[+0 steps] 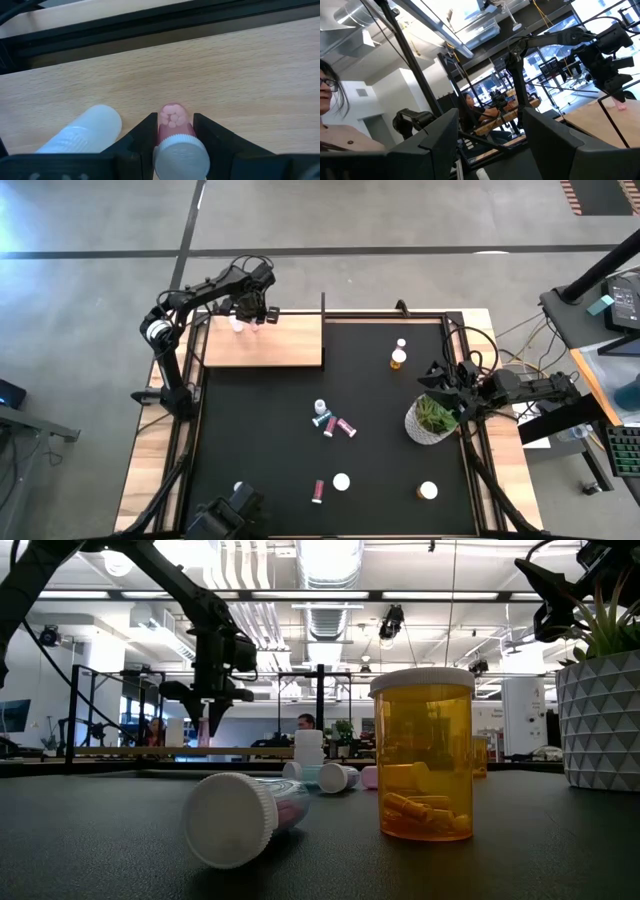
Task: Pick and place medicine bottles onto shelf by color
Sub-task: Put the bottom left pink pill bottle into the shelf, then move the top orange pill bottle to the middle left of the table
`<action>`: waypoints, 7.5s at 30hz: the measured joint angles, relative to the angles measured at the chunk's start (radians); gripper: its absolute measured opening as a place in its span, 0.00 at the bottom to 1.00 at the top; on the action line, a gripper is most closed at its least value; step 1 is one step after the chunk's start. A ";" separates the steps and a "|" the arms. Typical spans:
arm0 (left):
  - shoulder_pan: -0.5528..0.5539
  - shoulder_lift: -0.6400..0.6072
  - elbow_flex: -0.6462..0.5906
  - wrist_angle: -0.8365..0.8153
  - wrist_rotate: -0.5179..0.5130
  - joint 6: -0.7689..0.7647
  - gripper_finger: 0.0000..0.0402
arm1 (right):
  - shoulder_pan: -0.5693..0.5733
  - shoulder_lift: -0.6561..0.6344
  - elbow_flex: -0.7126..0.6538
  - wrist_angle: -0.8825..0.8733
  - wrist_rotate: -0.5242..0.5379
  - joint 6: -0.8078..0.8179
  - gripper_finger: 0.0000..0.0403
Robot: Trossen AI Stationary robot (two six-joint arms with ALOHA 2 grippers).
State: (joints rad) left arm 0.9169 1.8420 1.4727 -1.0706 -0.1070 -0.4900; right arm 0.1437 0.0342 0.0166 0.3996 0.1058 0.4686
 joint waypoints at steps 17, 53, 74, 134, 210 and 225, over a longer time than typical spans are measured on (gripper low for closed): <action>0.000 -0.005 0.016 -0.001 0.000 0.013 0.60 | 0.000 0.000 0.000 0.000 0.000 0.000 0.53; -0.434 -0.546 0.053 0.283 -0.329 0.243 0.72 | 0.000 0.000 0.000 0.000 0.000 0.000 0.53; -0.604 -0.656 -0.353 1.172 -0.318 0.374 0.72 | 0.000 0.000 0.000 0.000 0.000 0.000 0.53; -0.657 -0.955 -0.649 1.606 -0.008 0.613 0.72 | 0.000 0.386 0.655 -0.832 0.806 0.259 0.53; -0.657 -1.161 -0.692 1.304 -0.089 0.603 0.72 | -0.755 1.410 0.978 -1.216 -0.062 0.293 0.75; -0.657 -1.178 -0.692 1.305 -0.089 0.603 0.72 | -0.758 1.416 0.978 -1.217 -0.062 0.290 0.51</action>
State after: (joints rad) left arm 0.2600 0.6636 0.7803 0.2344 -0.1955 0.1127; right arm -0.6140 1.4502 0.9951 -0.8177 0.0437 0.7582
